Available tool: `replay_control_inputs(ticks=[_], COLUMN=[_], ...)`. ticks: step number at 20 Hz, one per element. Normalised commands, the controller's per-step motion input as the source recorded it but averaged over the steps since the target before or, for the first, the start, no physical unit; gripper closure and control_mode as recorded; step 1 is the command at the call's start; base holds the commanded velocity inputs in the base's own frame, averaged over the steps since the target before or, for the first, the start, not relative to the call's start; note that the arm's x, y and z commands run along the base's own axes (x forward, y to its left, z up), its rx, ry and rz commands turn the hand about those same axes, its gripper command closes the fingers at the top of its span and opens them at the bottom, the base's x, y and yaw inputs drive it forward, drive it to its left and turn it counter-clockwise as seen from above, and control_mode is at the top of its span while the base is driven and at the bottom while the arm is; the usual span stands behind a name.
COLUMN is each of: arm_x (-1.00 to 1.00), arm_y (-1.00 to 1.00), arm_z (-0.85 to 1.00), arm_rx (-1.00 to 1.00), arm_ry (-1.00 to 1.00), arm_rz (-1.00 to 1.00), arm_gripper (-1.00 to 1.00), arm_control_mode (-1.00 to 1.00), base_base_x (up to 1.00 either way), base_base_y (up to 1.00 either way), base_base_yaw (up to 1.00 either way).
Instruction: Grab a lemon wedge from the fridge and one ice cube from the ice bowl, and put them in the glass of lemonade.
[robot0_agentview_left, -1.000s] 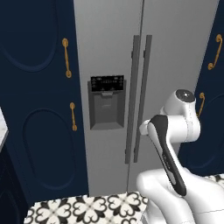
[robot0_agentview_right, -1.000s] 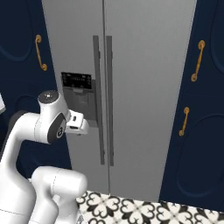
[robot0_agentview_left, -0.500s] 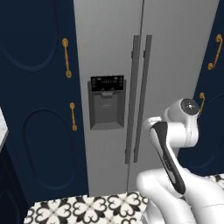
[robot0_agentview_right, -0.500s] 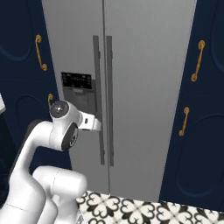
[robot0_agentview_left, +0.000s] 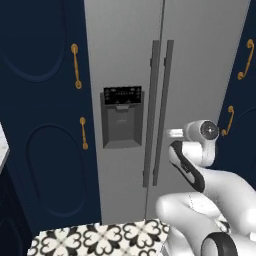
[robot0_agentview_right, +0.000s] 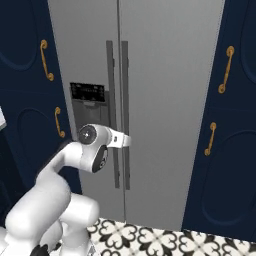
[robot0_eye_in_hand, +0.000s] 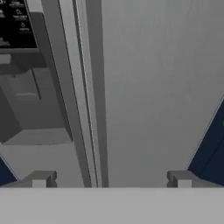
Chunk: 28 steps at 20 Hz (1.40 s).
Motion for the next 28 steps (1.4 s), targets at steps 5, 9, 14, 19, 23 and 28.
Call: replay_control_inputs(ticks=[5,9,14,19,23,28], arm_x=[0.59,0.4,0.0,0.11,0.37,0.56], arm_y=[-0.17,-0.02,0.0,0.0,0.0,0.0], arm_z=[0.59,0.48,0.46,0.46,0.38,0.19], arm_rx=[0.0,0.0,0.03,0.05,0.01,0.0], arm_ry=[0.01,0.0,0.0,0.0,0.0,0.0], arm_rz=[-0.03,0.0,0.02,0.03,0.0,0.0], arm_gripper=[-1.0,-1.0,-1.0,-1.0,-1.0,-1.0], arm_control_mode=[-1.0,-1.0,-1.0,-1.0,-1.0,-1.0], base_base_x=[0.0,0.0,0.0,0.0,0.0,0.0], base_base_y=[0.0,0.0,0.0,0.0,0.0,0.0], base_base_yaw=[0.0,0.0,0.0,0.0,0.0,0.0])
